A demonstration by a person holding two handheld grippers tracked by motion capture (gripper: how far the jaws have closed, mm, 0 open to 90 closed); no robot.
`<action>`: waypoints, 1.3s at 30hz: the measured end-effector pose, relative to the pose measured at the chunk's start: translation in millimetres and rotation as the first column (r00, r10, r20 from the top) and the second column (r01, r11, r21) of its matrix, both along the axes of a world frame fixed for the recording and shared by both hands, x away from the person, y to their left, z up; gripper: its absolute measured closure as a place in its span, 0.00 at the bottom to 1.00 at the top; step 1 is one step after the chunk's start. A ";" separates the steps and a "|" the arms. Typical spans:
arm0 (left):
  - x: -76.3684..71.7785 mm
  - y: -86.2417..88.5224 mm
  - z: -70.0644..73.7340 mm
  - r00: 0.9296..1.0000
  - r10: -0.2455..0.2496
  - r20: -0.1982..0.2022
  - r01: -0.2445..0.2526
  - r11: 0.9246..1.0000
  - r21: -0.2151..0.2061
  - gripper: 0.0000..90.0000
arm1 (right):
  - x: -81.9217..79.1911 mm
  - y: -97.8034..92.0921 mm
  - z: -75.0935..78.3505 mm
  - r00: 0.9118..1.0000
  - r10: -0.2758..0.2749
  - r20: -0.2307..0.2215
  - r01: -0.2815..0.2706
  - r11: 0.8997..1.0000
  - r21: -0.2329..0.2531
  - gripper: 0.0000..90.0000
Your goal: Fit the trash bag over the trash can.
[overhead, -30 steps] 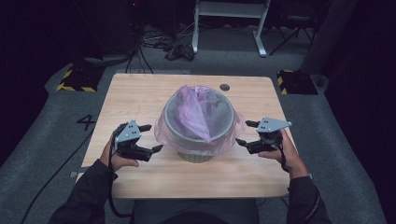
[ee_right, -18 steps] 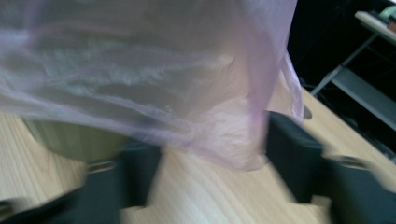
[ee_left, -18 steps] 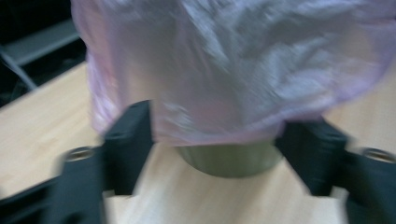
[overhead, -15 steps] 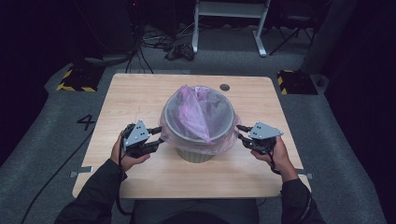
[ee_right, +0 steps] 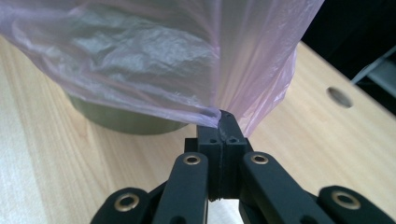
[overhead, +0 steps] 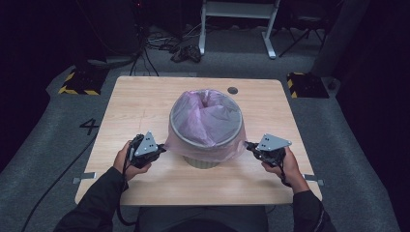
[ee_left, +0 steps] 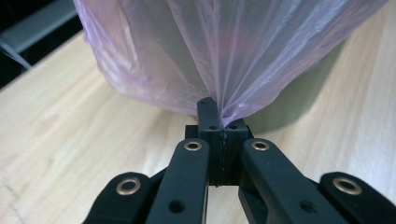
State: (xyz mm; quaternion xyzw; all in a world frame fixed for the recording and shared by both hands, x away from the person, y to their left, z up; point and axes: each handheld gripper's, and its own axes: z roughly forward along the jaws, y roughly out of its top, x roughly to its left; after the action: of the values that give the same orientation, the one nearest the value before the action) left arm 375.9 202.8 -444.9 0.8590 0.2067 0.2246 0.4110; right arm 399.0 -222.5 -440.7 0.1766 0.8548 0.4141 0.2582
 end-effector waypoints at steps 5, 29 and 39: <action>5.1 -4.7 -20.3 0.997 -0.010 -0.070 0.017 0.995 0.094 1.00 | 8.5 3.3 -23.2 0.996 -0.001 -0.090 -0.003 0.999 -0.043 1.00; -19.7 41.2 -37.4 0.964 0.152 -0.219 -0.178 0.978 -0.105 0.17 | 3.3 -30.5 -25.0 0.976 -0.013 -0.217 0.029 0.997 0.067 0.31; -10.4 49.8 -51.3 0.945 0.222 -0.239 -0.227 0.974 0.004 0.18 | -10.0 -30.4 6.6 0.987 -0.007 -0.160 0.030 0.989 0.144 0.30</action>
State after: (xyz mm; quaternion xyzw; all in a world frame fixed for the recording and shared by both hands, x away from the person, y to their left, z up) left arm 365.5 252.6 -496.2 0.8456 0.3535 0.1629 0.3653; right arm 389.0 -252.9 -434.1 0.2354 0.8382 0.4579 0.1796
